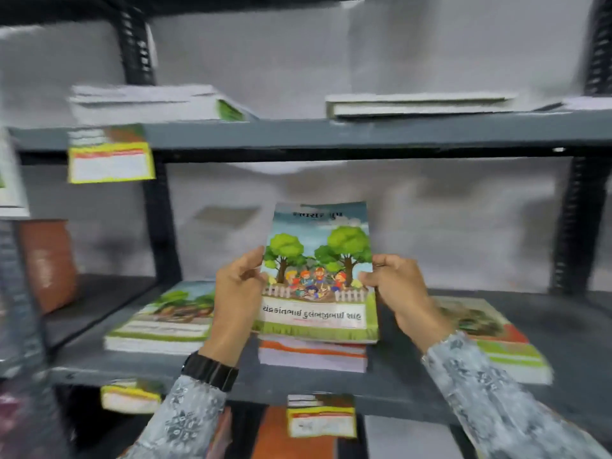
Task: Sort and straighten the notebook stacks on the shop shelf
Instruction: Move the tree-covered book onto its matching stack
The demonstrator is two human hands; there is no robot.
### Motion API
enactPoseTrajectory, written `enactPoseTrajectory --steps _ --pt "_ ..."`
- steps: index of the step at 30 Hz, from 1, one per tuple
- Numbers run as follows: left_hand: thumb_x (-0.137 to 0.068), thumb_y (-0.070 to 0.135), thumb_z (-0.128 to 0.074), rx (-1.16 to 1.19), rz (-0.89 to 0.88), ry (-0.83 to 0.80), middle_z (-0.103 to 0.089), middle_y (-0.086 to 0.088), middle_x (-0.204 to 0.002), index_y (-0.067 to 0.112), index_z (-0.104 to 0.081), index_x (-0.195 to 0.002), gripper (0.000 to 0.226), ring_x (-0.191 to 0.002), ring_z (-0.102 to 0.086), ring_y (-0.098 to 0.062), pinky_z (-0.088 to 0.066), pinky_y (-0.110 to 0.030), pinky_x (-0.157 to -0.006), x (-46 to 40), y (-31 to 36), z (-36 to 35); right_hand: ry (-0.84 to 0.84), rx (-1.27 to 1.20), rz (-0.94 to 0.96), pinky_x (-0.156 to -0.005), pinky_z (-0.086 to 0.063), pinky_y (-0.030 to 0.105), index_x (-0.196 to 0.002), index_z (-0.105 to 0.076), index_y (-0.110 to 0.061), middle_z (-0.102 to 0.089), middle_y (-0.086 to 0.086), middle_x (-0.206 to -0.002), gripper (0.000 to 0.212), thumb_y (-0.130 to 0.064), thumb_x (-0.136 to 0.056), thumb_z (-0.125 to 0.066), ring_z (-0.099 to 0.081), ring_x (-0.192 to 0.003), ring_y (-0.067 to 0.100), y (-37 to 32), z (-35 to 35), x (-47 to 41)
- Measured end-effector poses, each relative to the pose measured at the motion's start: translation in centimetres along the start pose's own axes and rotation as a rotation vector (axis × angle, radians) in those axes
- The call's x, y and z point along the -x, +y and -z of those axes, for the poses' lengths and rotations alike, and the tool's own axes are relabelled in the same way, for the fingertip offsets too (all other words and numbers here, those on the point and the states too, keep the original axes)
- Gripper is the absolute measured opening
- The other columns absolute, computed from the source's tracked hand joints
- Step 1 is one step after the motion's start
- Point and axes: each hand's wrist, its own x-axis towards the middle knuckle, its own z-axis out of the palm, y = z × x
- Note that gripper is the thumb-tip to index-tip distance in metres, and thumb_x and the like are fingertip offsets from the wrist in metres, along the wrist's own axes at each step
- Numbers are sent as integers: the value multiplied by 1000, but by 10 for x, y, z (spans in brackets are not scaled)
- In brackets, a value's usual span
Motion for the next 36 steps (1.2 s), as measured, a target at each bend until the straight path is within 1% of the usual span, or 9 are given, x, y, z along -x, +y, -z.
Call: enactPoseTrajectory --steps 4,6,9,11,14,16,21,27,36 --pt "-89 -18 -52 -145 25 66 -75 -5 -117 6 -74 -122 46 -100 -70 -12 -54 -10 -84 -43 -32 112 -90 153 10 -73 -60 44 -83 -75 0 -80 13 -80 30 -19 -61 -81 -73 -72 23 11 -129 1" --pt "-86 -19 -53 -201 65 86 -78 -11 -111 8 -77 -113 46 -110 -72 -26 -56 -32 -97 -67 -54 157 -120 199 -8 -60 -55 41 -71 -69 1 -75 9 -67 26 -20 -57 -80 -70 -65 26 16 -182 1" --pt "-83 -18 -54 -311 131 98 -79 -11 -106 23 -78 -98 49 -111 -73 -29 -55 -39 -96 -97 -78 207 -174 225 -76 -58 -44 30 -68 -66 -7 -68 7 -71 17 -12 -65 -82 -65 -69 23 17 -242 4" --pt "-84 -18 -52 -405 174 88 -78 -10 -112 19 -78 -102 49 -108 -73 -27 -60 -38 -85 -111 -84 221 -175 269 -135 -65 -50 29 -86 -69 -6 -74 10 -91 23 -14 -69 -82 -72 -85 26 21 -266 2" --pt "-90 -16 -50 -505 281 42 -73 -5 -112 11 -76 -114 45 -85 -69 -21 -50 -21 -40 -124 -95 227 -179 361 -184 -75 -51 29 -103 -65 -4 -68 6 -102 33 -12 -76 -81 -70 -104 28 30 -288 -3" --pt "-92 -8 -58 -560 316 -10 -75 -5 -108 14 -77 -116 38 -73 -66 -18 -45 -18 -35 -131 -111 230 -186 451 -191 -82 -56 30 -108 -68 -3 -73 6 -109 37 -16 -75 -79 -71 -109 29 39 -294 -6" --pt "-91 7 -71 -555 390 21 -77 -5 -84 12 -80 -112 24 -60 -62 -18 -58 -31 -59 -130 -128 240 -192 569 -127 -76 -55 28 -119 -68 -11 -66 13 -127 48 -24 -73 -70 -71 -105 31 51 -299 -3" --pt "-91 18 -70 -719 75 55 -80 1 -112 22 -76 -120 30 -107 -73 -17 -55 -35 -100 -110 -87 221 -220 421 143 -87 -52 29 -144 -49 -21 -55 7 -133 62 -18 -85 -68 -62 -115 25 27 -274 6" --pt "-97 15 -66 -170 -267 -109 -79 8 -107 23 -76 -120 26 -97 -73 -6 -57 -24 -88 -24 -12 46 62 196 676 -73 -47 8 -119 -70 -24 -65 -6 -99 33 -8 -90 -70 -61 -81 2 -4 -81 16"
